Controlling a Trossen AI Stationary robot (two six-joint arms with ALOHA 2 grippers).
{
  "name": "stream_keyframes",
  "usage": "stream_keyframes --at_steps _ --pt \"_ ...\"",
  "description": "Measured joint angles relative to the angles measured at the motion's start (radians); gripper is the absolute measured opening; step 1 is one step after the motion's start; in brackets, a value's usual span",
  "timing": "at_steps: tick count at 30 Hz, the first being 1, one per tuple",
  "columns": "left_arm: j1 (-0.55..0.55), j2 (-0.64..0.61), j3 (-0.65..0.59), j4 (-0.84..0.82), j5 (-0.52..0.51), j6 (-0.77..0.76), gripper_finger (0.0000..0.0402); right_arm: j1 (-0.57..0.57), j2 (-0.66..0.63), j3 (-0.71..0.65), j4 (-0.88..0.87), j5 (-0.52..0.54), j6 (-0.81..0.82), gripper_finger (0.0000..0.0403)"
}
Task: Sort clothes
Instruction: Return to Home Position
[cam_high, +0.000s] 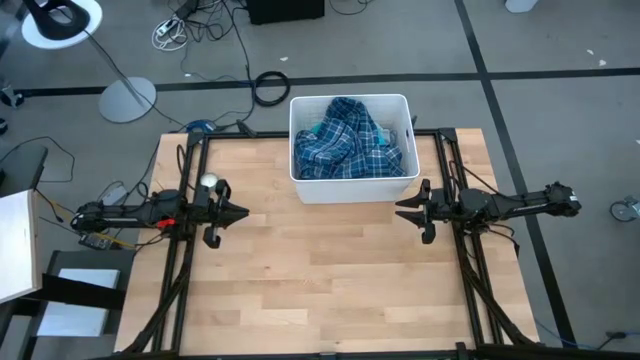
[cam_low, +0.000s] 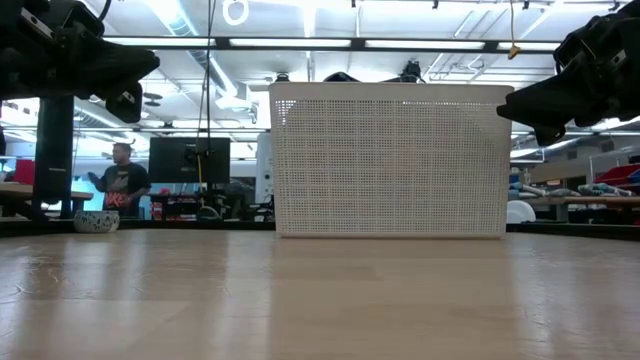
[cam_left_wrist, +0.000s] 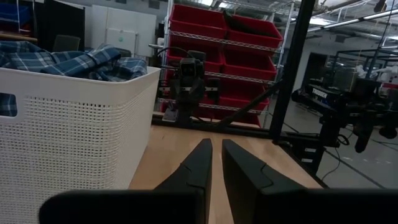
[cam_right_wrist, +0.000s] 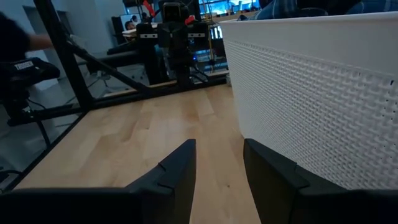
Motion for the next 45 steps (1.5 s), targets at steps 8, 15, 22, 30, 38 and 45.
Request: stream_keyframes --at_steps 8,15,22,30,38,45 --pt "-0.048 0.000 0.000 0.000 -0.012 0.000 0.0042 0.000 0.000 0.000 0.000 0.000 0.000 0.0138" --pt "-0.131 0.006 0.000 0.001 -0.013 0.000 0.0042 0.000 0.000 0.000 0.000 0.000 0.000 0.0137" --pt "-0.132 0.006 0.000 0.001 -0.013 0.000 0.0042 0.000 0.000 0.000 0.000 0.000 0.000 0.0137" --pt "-0.132 0.006 0.000 0.001 -0.012 0.000 0.0042 0.000 0.000 0.000 0.000 -0.001 0.000 0.0136" --pt "-0.132 0.006 0.000 0.001 -0.012 0.000 0.0042 0.000 0.000 0.000 0.000 -0.001 0.000 0.0135" --pt "-0.132 0.006 0.000 0.001 -0.012 0.000 0.0042 0.000 0.000 0.000 0.000 -0.001 0.000 0.0135"
